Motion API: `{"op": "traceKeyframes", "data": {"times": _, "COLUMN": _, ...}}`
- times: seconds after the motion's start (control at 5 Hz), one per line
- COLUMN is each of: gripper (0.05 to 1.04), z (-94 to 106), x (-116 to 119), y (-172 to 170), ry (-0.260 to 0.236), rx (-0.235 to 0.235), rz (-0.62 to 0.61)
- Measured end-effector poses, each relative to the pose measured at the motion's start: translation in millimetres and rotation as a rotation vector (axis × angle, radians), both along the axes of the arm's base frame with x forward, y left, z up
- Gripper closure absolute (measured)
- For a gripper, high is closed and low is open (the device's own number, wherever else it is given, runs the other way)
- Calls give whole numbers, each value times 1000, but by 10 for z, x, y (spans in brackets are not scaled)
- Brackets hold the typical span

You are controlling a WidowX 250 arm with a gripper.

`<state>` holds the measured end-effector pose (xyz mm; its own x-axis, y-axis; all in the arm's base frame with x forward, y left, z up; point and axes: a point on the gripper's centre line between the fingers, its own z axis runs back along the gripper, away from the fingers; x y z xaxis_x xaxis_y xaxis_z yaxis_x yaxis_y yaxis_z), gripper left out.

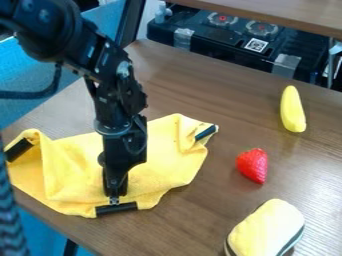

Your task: Unfold the cloth from left to right

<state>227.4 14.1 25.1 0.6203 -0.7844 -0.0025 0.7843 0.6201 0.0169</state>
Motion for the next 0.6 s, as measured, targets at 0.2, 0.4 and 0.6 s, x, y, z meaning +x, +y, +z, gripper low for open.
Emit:
{"op": "traceKeyframes", "data": {"times": 0.2, "gripper": 1020, "z": 165, "x": 92, "y": 120, "ry": -39, "rx": -24, "rz": 38}}
{"op": "traceKeyframes", "data": {"times": 0.4, "gripper": 1020, "z": 323, "x": 248, "y": 349, "ry": -83, "rx": -35, "rz": 100}}
{"op": "traceKeyframes", "data": {"times": 0.6, "gripper": 1020, "z": 348, "x": 393, "y": 542, "ry": -85, "rx": -36, "rz": 145}}
